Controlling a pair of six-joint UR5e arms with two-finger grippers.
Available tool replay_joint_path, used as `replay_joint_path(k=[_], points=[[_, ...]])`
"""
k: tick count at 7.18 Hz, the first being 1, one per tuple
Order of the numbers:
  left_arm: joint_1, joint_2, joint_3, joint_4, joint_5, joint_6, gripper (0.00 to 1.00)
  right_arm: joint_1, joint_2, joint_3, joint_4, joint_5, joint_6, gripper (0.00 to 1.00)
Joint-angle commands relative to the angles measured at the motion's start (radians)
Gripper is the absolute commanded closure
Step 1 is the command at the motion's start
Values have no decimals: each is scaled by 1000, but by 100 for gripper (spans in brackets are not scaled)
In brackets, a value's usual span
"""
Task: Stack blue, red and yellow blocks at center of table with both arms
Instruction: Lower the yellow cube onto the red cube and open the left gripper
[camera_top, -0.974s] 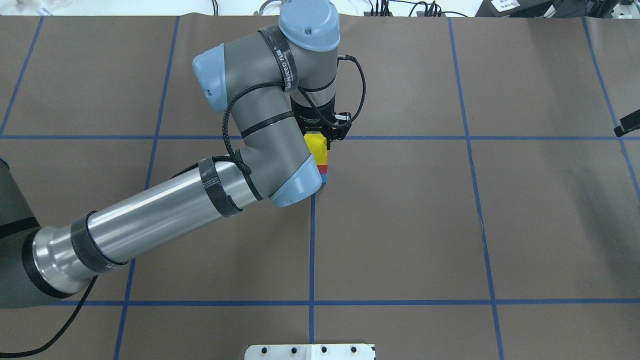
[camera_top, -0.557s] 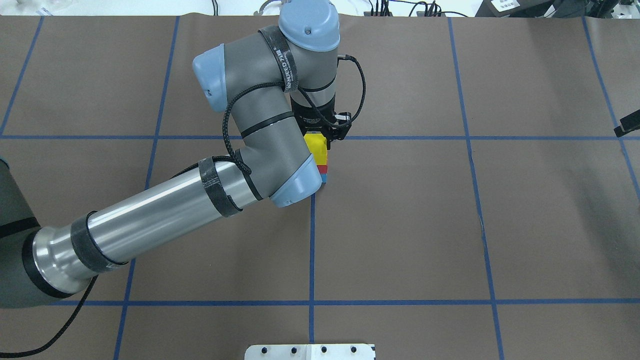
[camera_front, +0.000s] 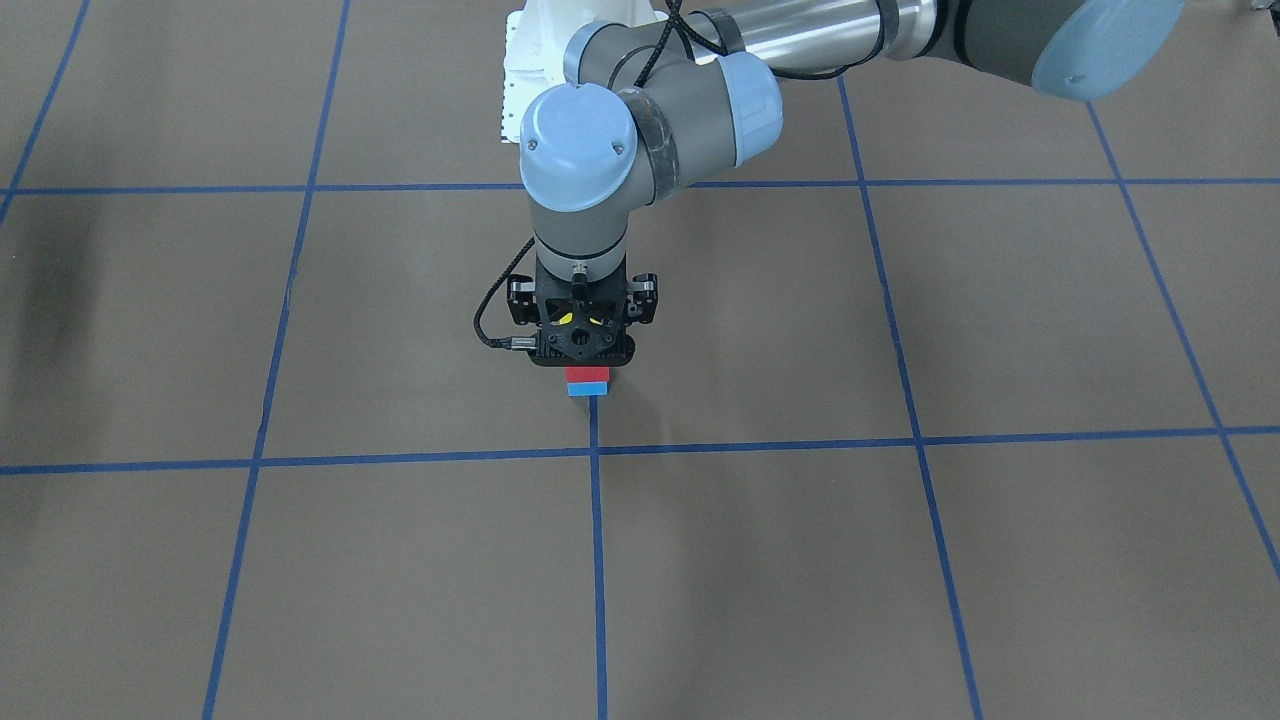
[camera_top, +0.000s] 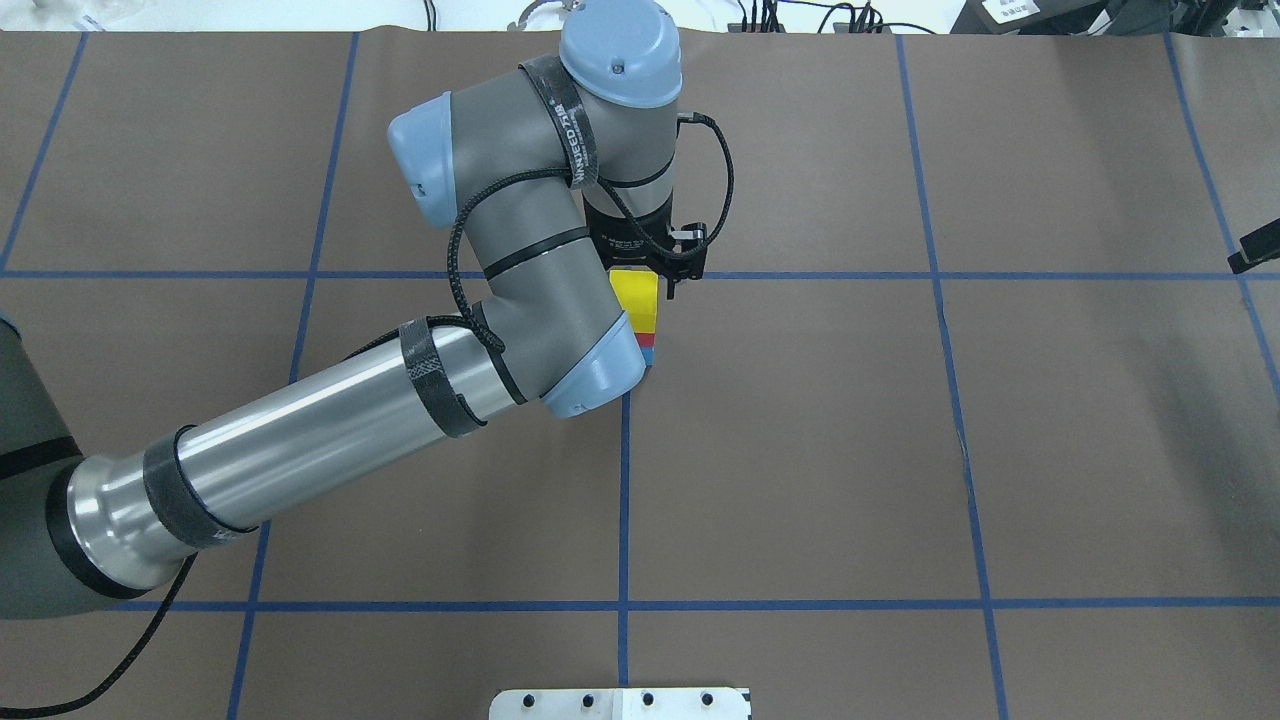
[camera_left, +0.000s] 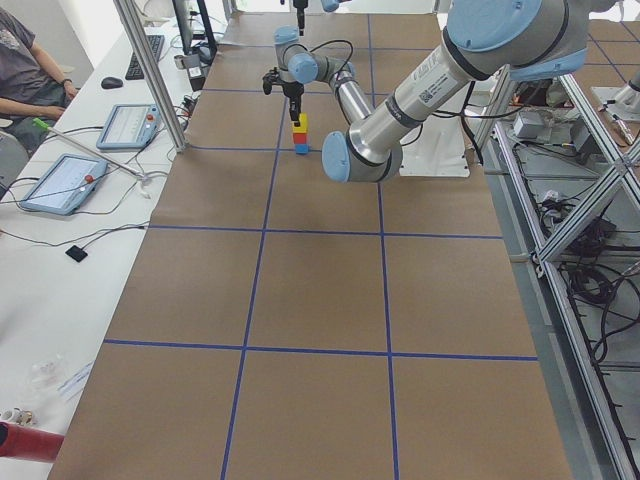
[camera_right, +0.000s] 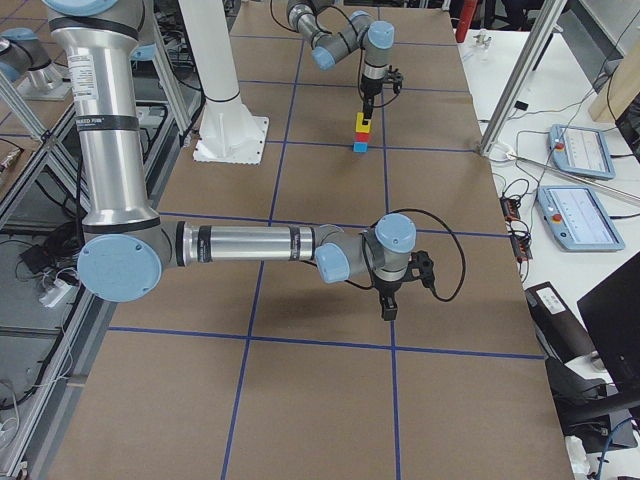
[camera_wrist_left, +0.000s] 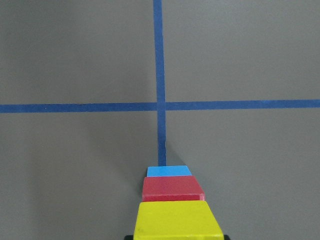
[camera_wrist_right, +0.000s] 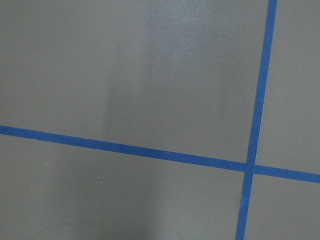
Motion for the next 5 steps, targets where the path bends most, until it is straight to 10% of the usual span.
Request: replay_joint_path(k=[1, 3, 5], points=[[-2, -2, -11, -4, 1, -4, 0, 0, 0, -1, 0, 0, 0, 0], [-48, 39, -151, 69, -7, 8, 0, 0, 3, 1, 0, 0, 0, 0], [-77, 280, -520, 206, -2, 151, 0, 2, 5, 18, 0, 0, 3, 0]])
